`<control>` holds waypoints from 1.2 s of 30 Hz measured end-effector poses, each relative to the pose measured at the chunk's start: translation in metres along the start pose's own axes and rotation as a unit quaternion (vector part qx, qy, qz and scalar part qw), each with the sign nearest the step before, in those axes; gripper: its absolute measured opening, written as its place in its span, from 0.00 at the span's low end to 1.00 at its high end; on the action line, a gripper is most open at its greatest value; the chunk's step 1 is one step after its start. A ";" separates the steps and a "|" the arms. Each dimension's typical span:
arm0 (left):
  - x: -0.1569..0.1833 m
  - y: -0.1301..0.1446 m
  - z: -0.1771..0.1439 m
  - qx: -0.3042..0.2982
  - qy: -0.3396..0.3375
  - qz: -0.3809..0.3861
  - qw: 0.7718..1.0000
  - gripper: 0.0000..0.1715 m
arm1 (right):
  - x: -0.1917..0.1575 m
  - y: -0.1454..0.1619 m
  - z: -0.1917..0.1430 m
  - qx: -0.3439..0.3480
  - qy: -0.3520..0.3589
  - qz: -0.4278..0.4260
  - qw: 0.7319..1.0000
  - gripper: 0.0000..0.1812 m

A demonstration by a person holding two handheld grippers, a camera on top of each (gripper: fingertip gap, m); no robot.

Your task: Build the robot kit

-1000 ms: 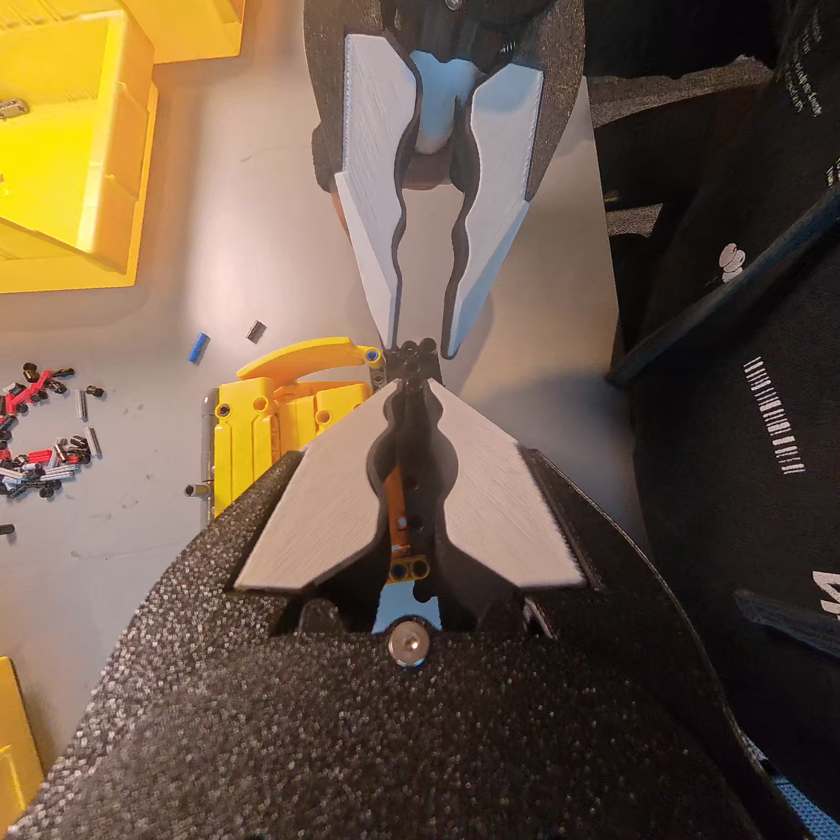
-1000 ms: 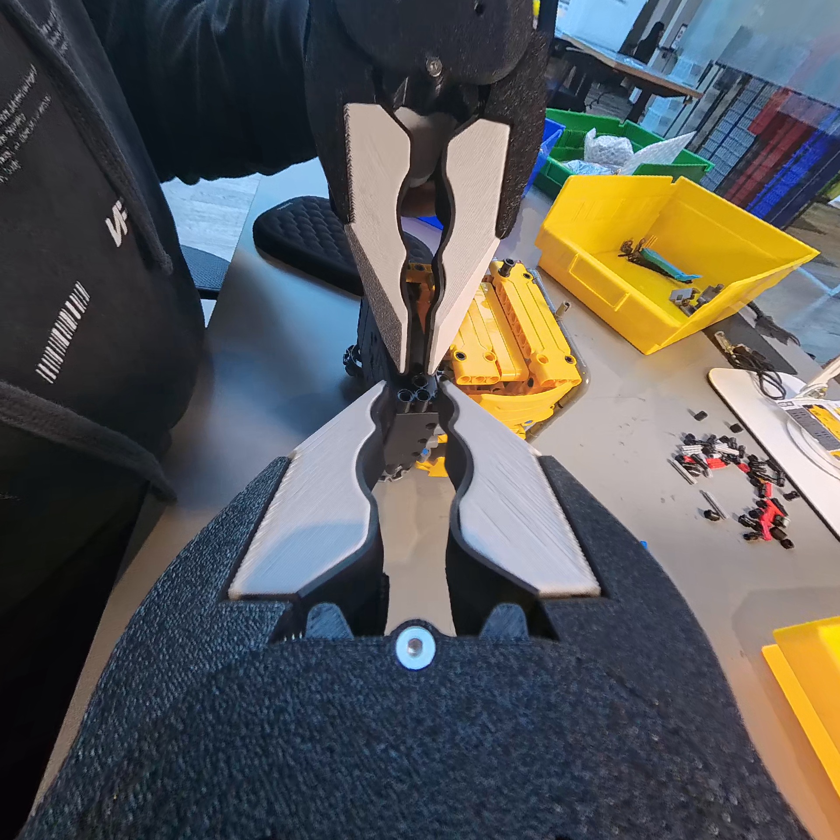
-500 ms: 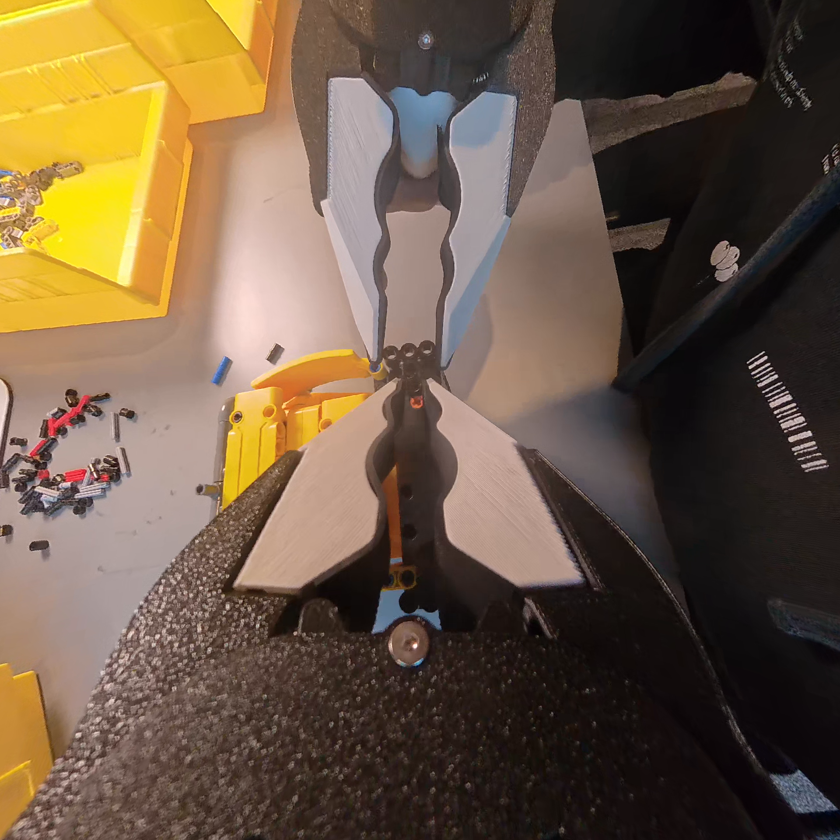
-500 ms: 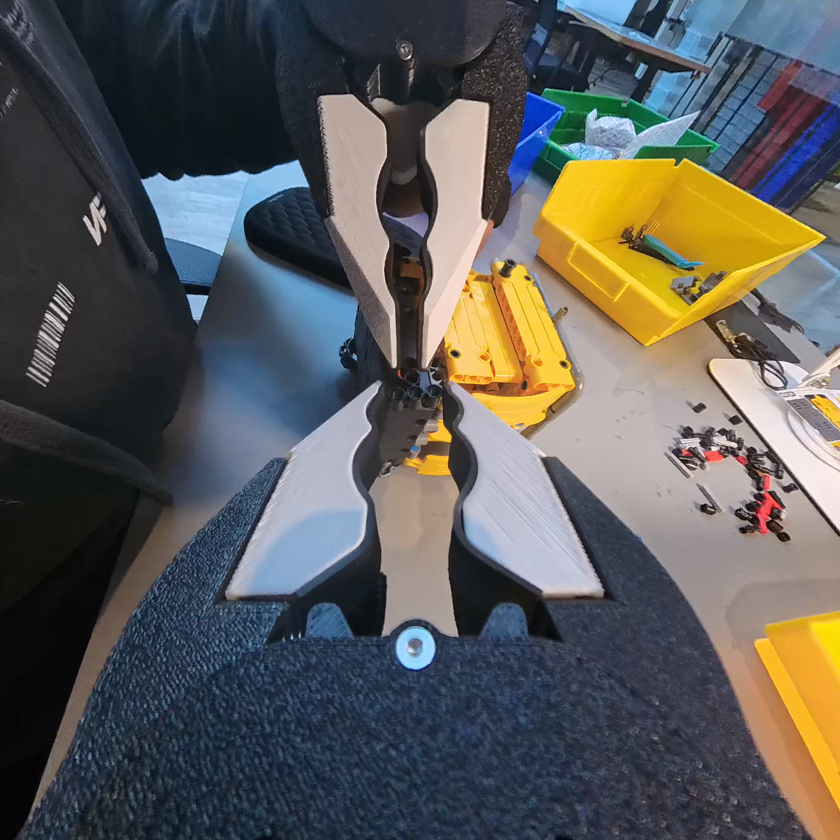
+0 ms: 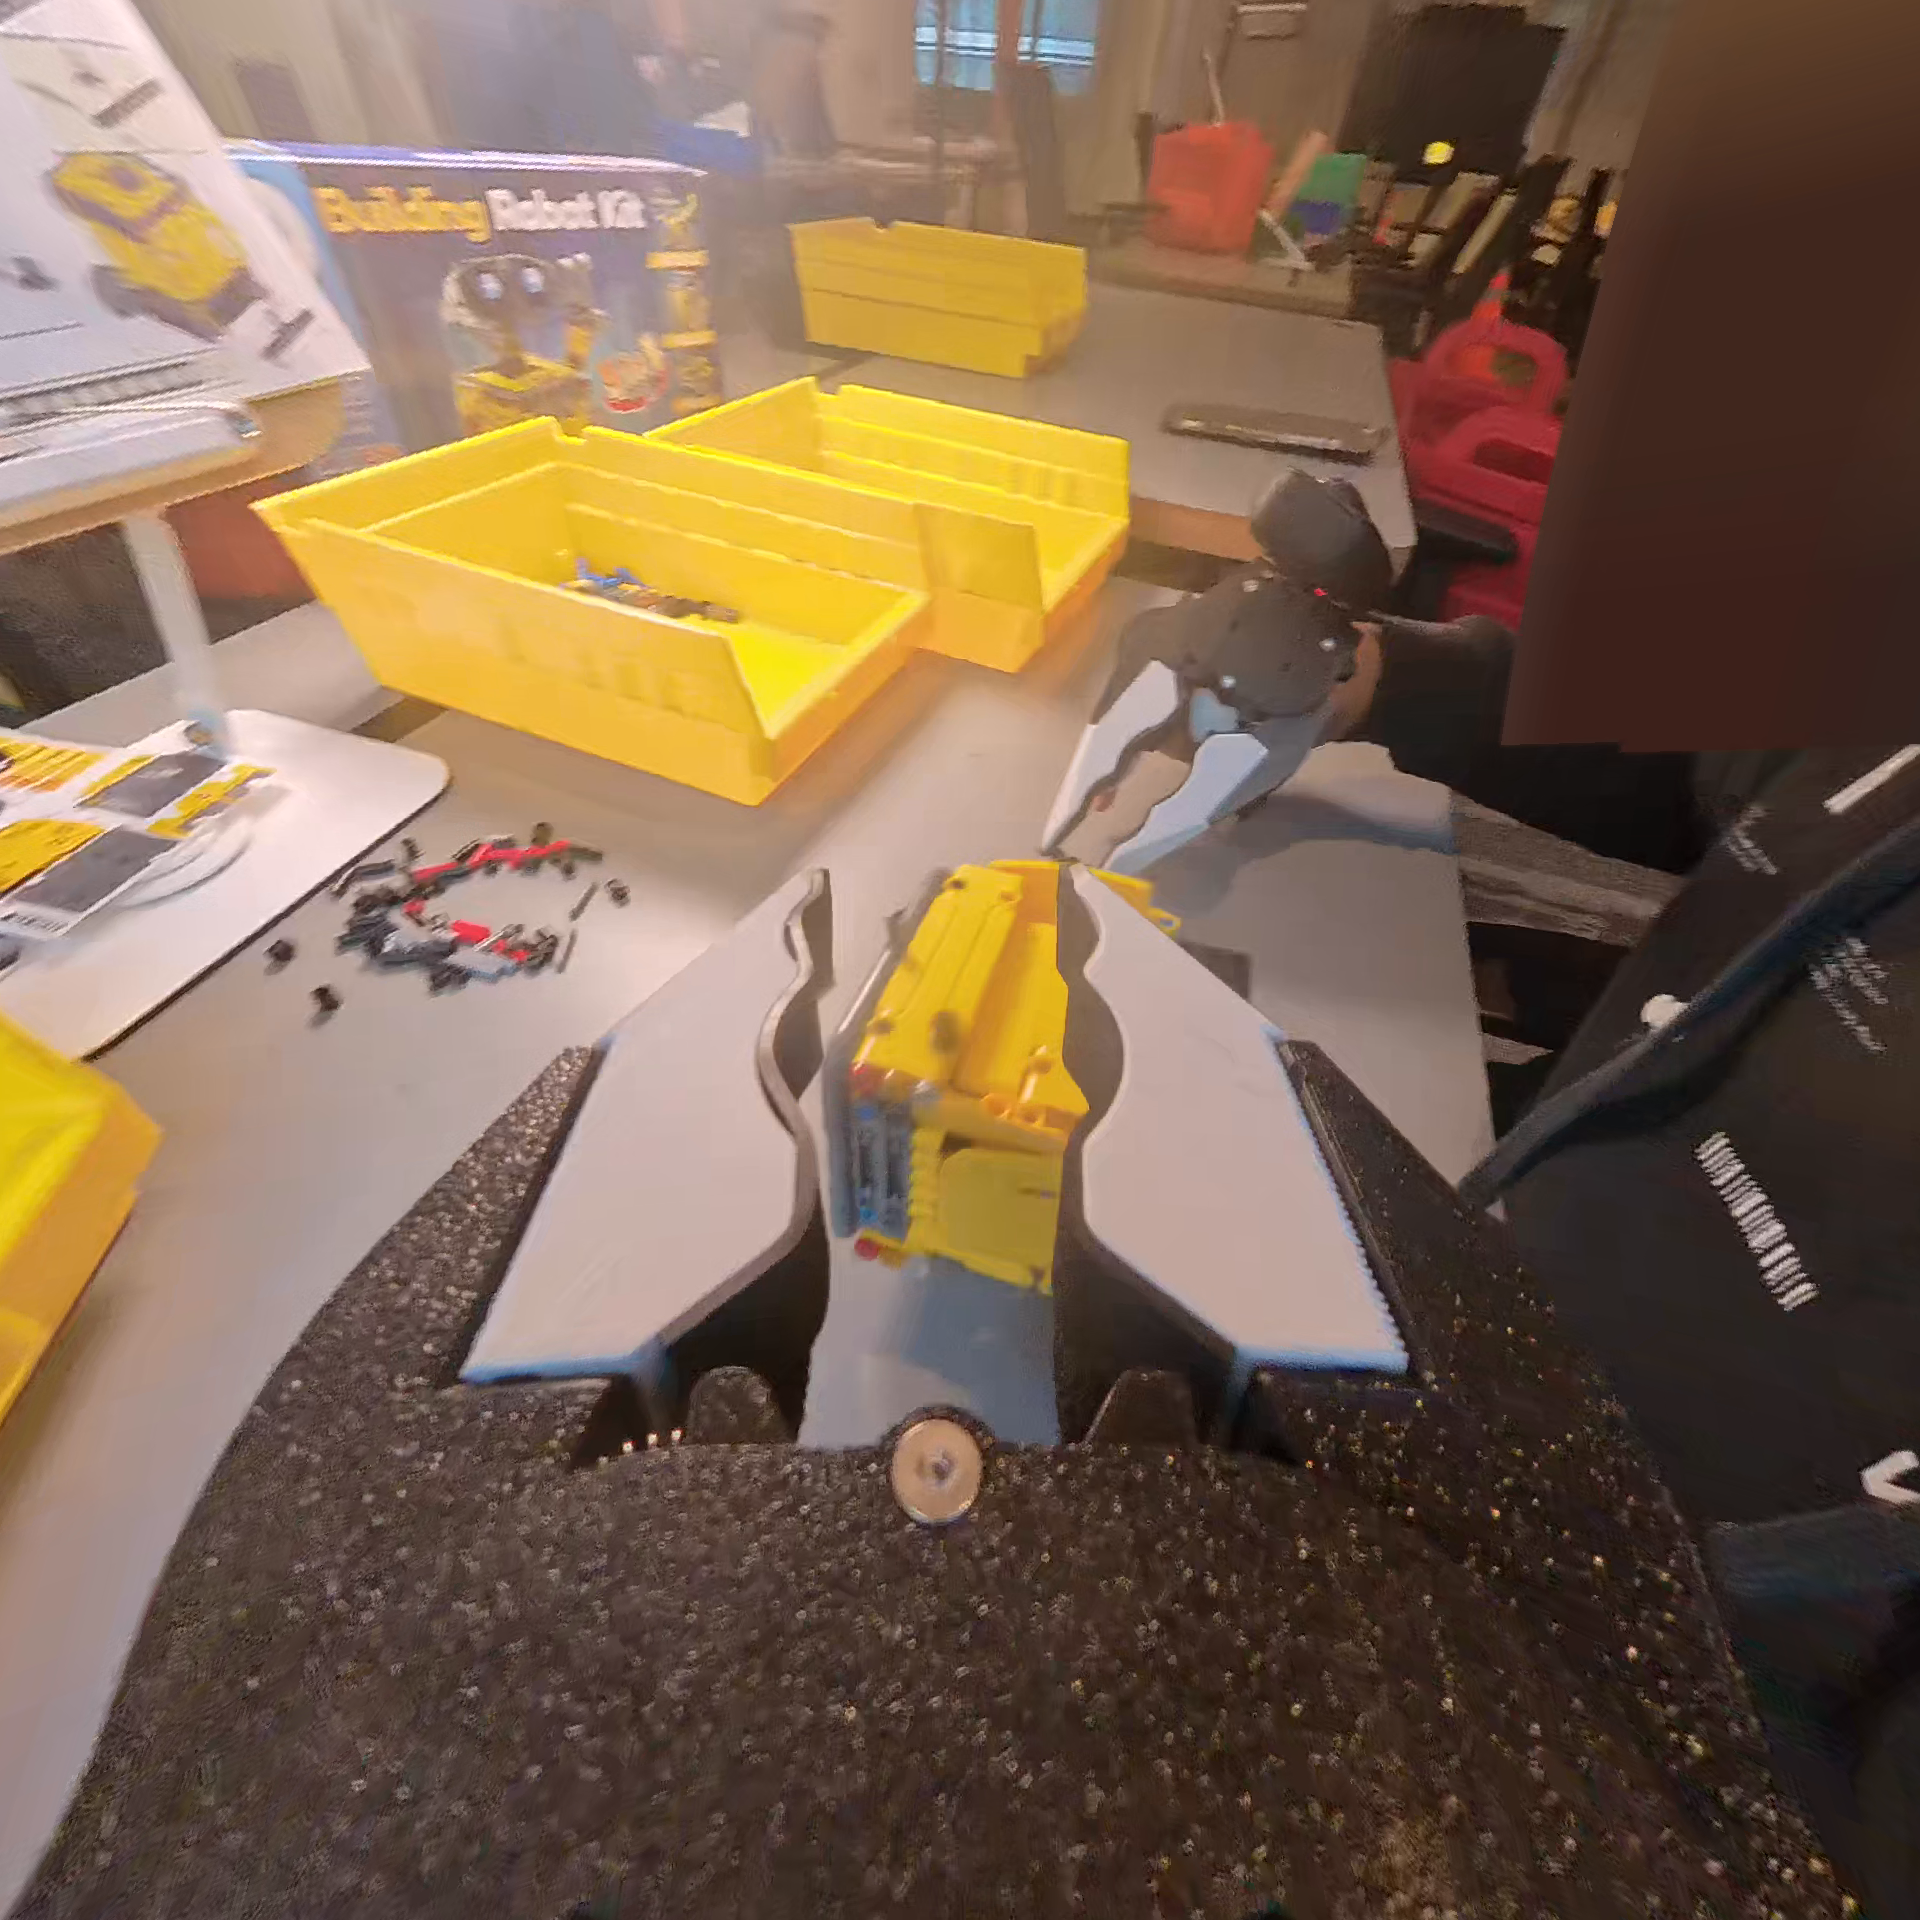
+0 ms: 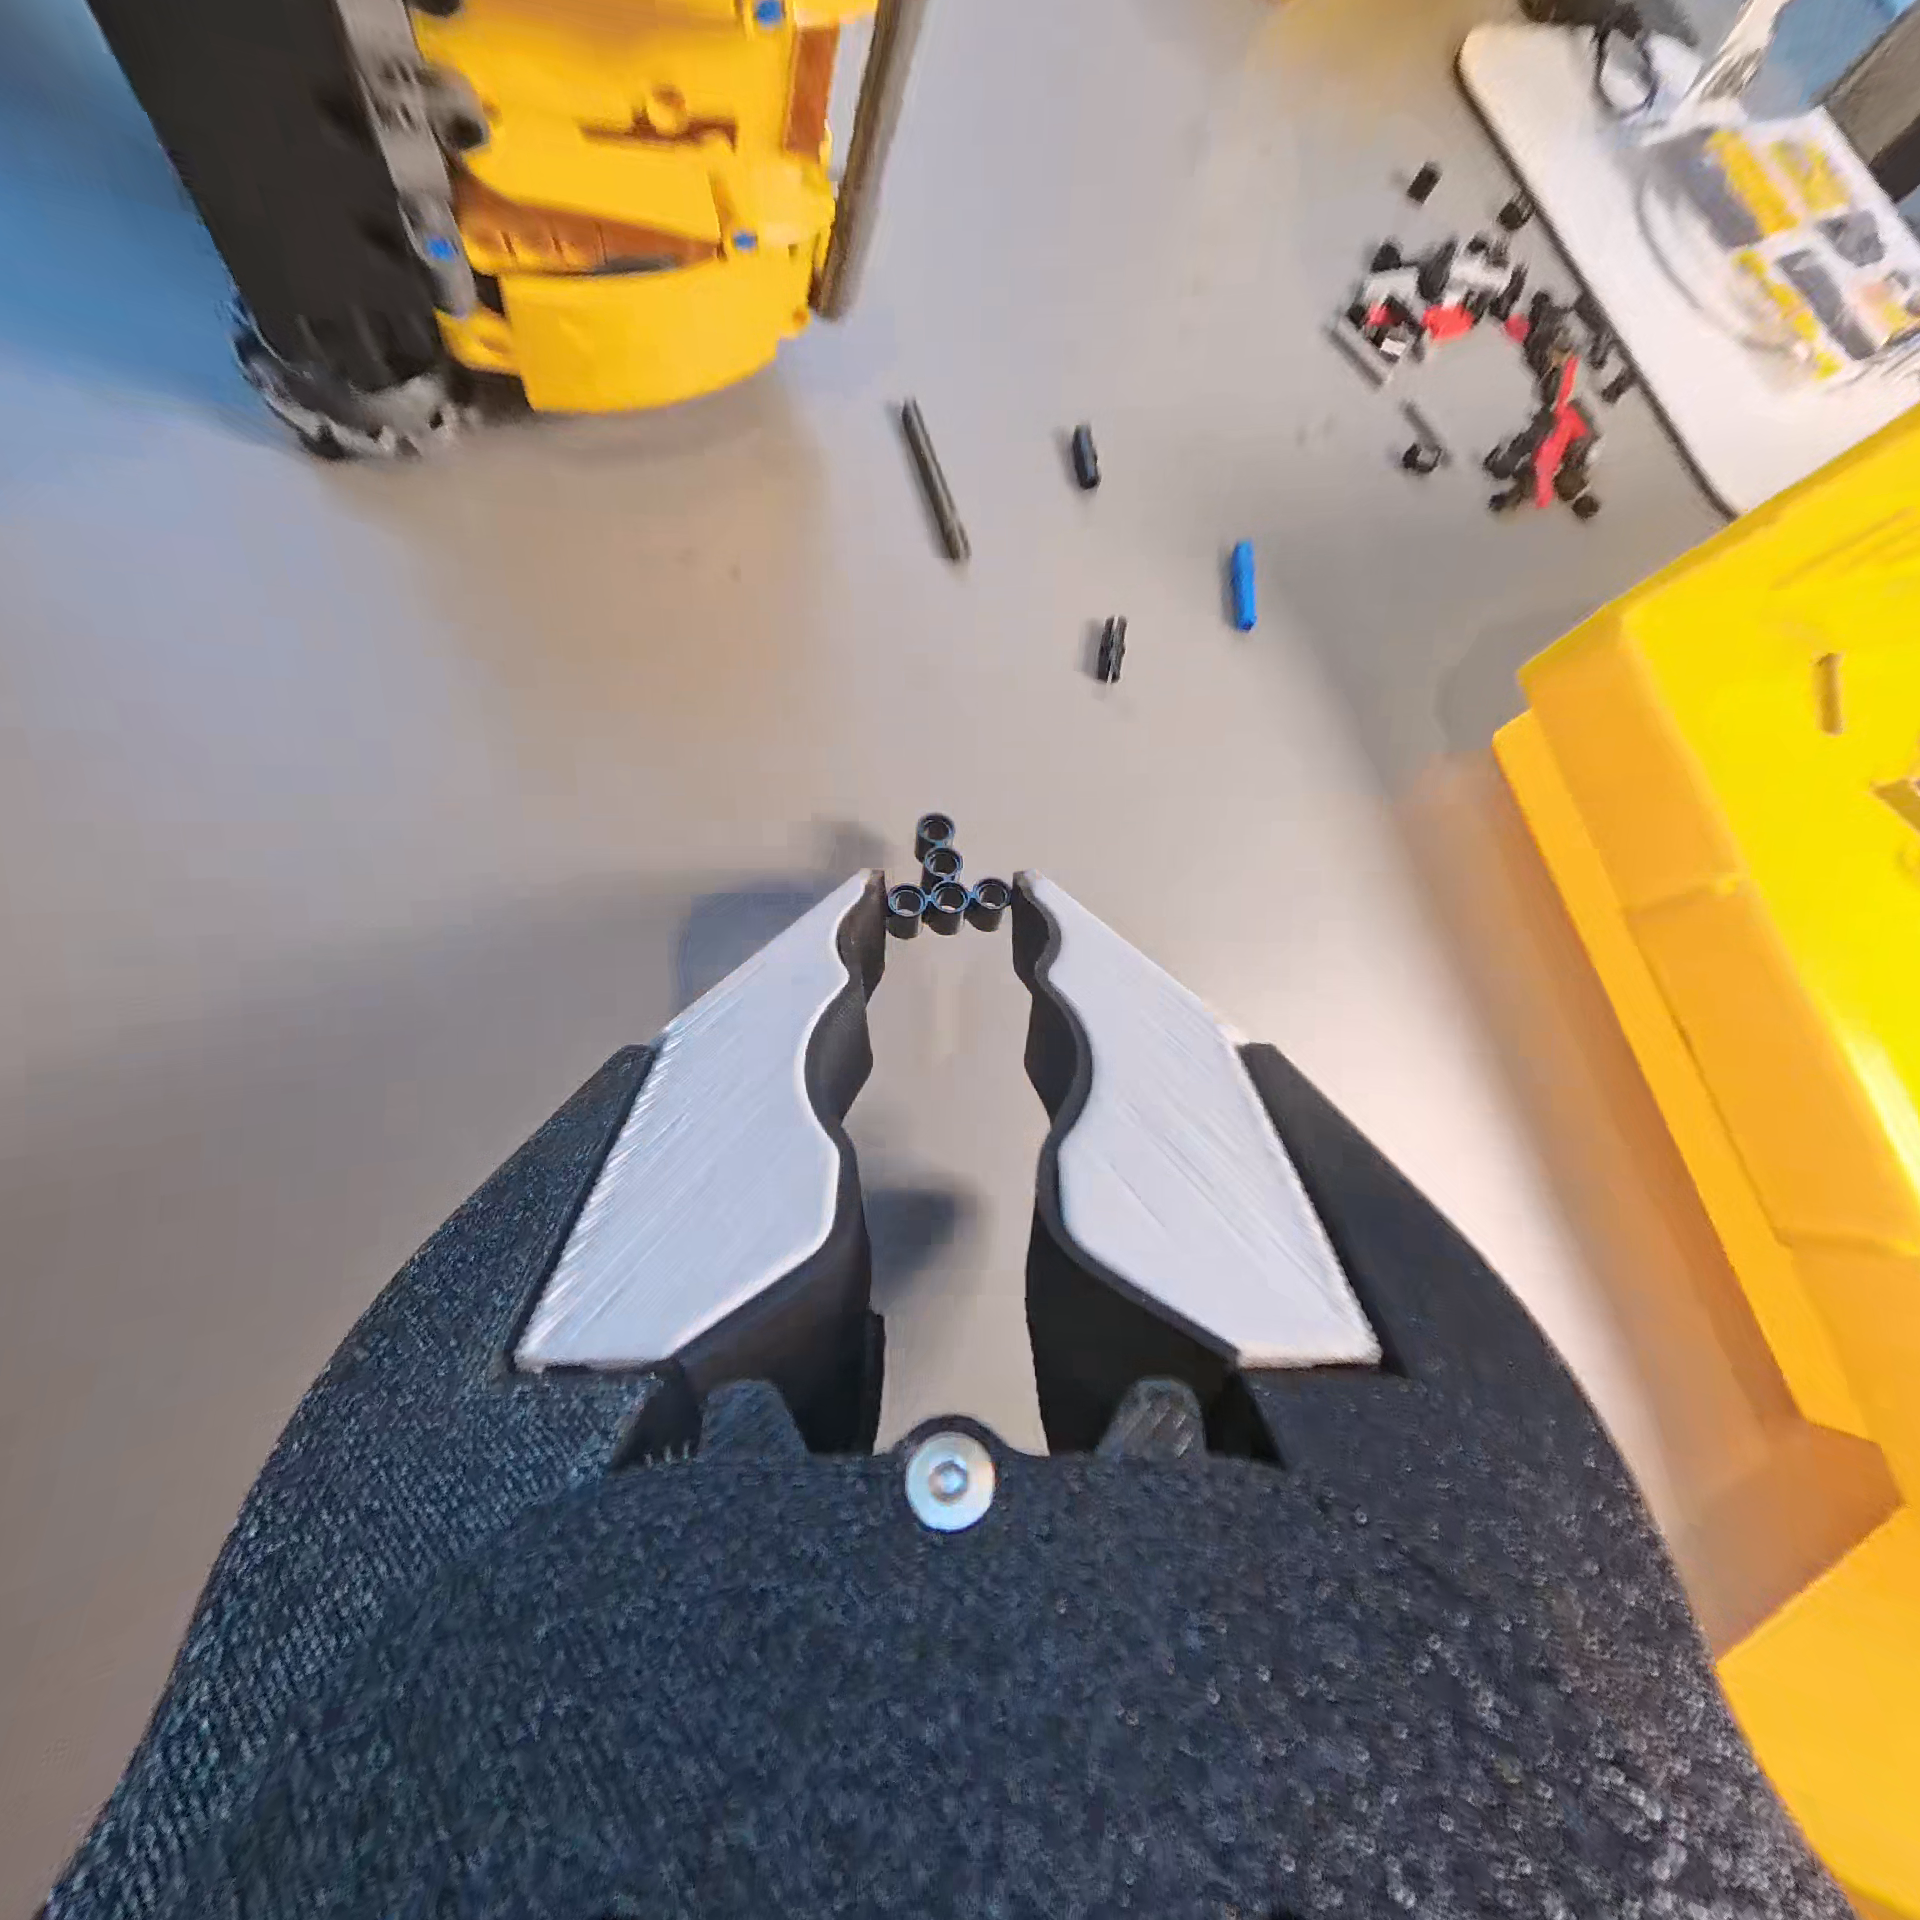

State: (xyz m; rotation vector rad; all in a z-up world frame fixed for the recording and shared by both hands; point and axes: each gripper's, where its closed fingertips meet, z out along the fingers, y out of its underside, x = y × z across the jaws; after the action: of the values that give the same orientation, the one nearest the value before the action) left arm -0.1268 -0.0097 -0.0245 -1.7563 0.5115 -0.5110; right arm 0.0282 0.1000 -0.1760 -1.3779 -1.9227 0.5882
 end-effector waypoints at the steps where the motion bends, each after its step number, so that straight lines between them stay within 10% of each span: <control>1: -0.006 0.004 -0.004 -0.002 -0.014 -0.002 1.000 0.24 | 0.000 0.005 0.004 -0.018 -0.003 -0.006 1.000 0.13; 11: -0.036 0.038 -0.021 0.011 -0.067 -0.054 0.996 0.22 | 0.011 -0.062 0.037 0.026 -0.079 -0.034 0.996 0.16; 21: -0.020 0.036 -0.022 0.032 -0.054 -0.062 0.996 0.20 | -0.001 -0.058 0.079 -0.063 -0.187 -0.073 0.978 0.02; 26: -0.003 0.018 -0.022 0.071 -0.028 -0.064 0.995 0.18 | 0.024 -0.109 0.025 0.147 -0.137 0.053 0.978 0.02; 31: 0.030 -0.029 0.001 0.129 0.037 -0.057 0.989 0.14 | 0.035 -0.184 -0.073 0.450 -0.176 0.260 0.836 0.02; 36: 0.058 -0.053 0.051 0.122 0.057 -0.021 0.991 0.14 | 0.016 -0.221 -0.101 0.576 -0.229 0.349 0.703 0.01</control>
State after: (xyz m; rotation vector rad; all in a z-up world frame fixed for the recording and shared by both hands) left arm -0.0465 0.0082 0.0193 -1.5128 0.4727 -0.6779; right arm -0.0386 0.0376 0.0501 -1.0110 -0.7538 2.1978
